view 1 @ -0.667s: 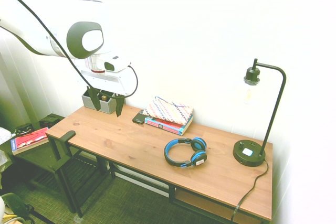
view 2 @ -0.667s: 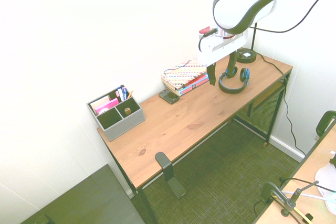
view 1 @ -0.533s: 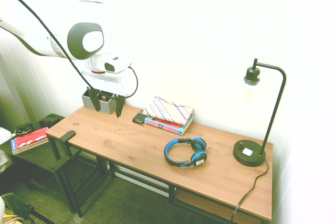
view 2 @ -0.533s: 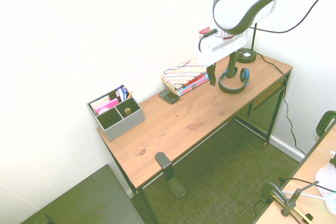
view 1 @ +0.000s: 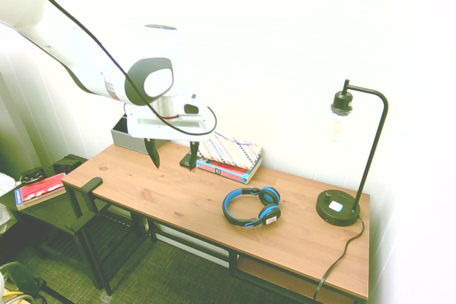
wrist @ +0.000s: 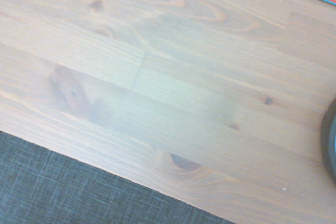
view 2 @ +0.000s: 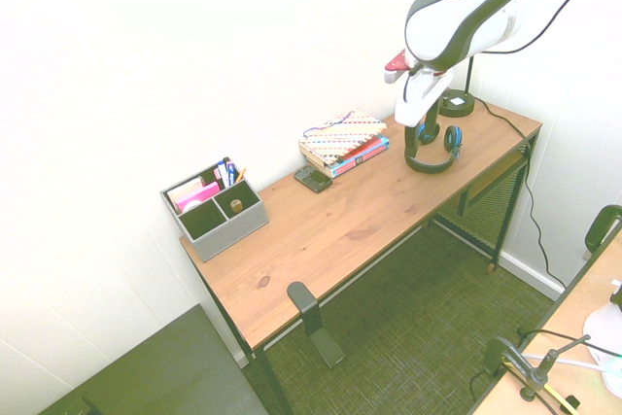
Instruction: Hang the headphone
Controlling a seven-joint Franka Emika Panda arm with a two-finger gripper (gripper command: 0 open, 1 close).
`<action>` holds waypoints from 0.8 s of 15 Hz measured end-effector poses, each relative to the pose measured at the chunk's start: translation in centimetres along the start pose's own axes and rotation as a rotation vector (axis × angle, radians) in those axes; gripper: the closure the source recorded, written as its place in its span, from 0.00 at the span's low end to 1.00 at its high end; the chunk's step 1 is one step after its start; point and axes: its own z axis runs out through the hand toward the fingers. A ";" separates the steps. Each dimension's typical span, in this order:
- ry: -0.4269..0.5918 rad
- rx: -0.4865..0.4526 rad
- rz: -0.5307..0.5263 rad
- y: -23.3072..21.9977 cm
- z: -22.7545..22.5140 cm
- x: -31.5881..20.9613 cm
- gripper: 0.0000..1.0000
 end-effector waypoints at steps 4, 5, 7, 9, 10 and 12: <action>0.001 -0.015 -0.047 2.6 4.0 2.5 0.00; 0.000 -0.020 -0.049 2.8 5.1 3.0 0.00; -0.001 -0.032 -0.048 3.2 7.5 3.9 0.00; -0.011 -0.047 -0.038 3.8 9.8 4.8 1.00; -0.017 -0.055 -0.032 4.2 10.8 5.2 1.00; -0.018 -0.066 -0.020 5.1 12.3 6.4 1.00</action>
